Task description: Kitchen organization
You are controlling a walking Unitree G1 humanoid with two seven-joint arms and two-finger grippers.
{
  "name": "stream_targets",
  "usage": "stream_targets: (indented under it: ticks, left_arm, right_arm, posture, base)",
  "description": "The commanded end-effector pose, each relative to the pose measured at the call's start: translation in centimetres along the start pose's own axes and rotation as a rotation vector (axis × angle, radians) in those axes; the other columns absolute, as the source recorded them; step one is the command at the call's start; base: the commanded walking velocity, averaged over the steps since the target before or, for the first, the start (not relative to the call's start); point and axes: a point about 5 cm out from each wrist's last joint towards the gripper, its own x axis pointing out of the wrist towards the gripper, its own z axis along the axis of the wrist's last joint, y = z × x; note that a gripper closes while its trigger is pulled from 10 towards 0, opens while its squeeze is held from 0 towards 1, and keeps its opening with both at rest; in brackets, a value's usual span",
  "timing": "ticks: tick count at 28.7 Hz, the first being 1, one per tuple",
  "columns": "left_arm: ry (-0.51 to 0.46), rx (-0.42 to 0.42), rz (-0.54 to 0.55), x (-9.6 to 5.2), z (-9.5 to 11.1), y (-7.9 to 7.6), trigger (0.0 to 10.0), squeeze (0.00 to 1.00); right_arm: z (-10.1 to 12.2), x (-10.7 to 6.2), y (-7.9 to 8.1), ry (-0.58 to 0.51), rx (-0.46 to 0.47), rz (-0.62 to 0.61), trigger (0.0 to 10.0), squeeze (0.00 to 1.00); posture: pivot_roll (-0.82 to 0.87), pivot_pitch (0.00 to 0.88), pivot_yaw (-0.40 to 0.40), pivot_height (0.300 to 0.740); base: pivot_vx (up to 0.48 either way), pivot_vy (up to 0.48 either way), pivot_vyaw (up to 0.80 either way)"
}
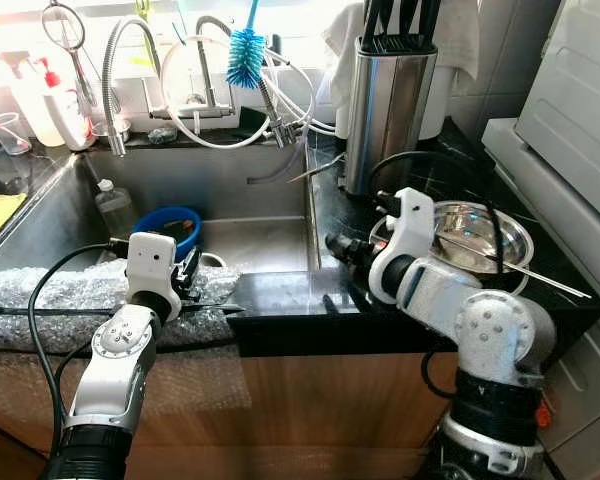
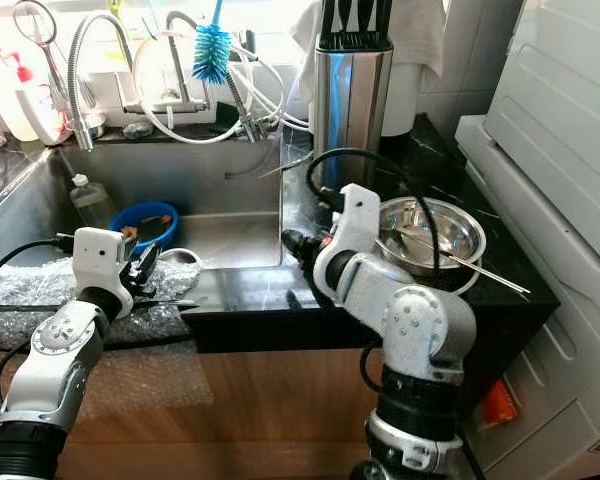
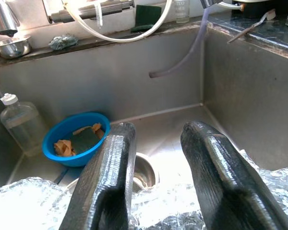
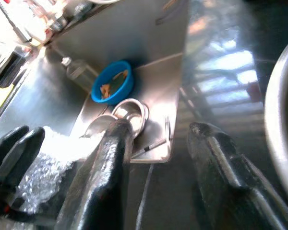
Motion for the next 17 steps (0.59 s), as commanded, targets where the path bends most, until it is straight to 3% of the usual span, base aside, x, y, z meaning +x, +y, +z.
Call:
stream_targets:
  ticks: [1,2,3,5,6,10,17]
  left_arm:
    - [0.067,0.022,0.004,-0.2,-1.2,0.1,10.0,0.0]
    - [0.069,0.022,0.006,-0.1,-1.2,0.2,10.0,0.0]
    - [0.069,0.022,0.006,-0.1,-1.2,0.2,10.0,0.0]
    - [0.07,0.02,0.003,0.0,-1.3,0.1,10.0,0.0]
    - [0.07,0.02,0.003,0.0,-1.3,0.1,10.0,0.0]
    - [0.068,0.017,-0.003,0.3,-1.2,-0.2,10.0,0.0]
    - [0.064,0.009,-0.008,0.5,-1.3,-0.6,10.0,0.0]
  right_arm:
    - [1.4,-0.3,1.2,-0.14,-0.13,-0.014,10.0,0.0]
    - [3.2,-0.9,1.0,-0.307,-0.245,-0.085,10.0,0.0]
    - [3.2,-0.9,1.0,-0.307,-0.245,-0.085,10.0,0.0]
    - [4.6,-1.9,0.7,-0.437,-0.286,-0.137,10.0,0.0]
    - [4.6,-1.9,0.7,-0.437,-0.286,-0.137,10.0,0.0]
    - [5.2,-3.1,0.3,-0.567,-0.433,-0.218,10.0,0.0]
    - [4.0,-3.6,-0.4,-0.65,-0.481,-0.258,10.0,0.0]
  posture:
    - [-0.03,0.0,0.042,0.74]
    - [-0.04,0.0,0.049,0.74]
    - [-0.04,0.0,0.049,0.74]
    - [-0.04,0.0,0.05,0.74]
    - [-0.04,0.0,0.05,0.74]
    - [-0.06,0.0,0.056,0.74]
    - [-0.07,0.0,0.055,0.74]
  base:
    - [0.0,0.0,0.0]
    - [0.0,0.0,0.0]
    - [0.0,0.0,0.0]
    - [0.0,0.0,0.0]
    - [0.0,0.0,0.0]
    - [0.0,0.0,0.0]
    - [0.0,0.0,0.0]
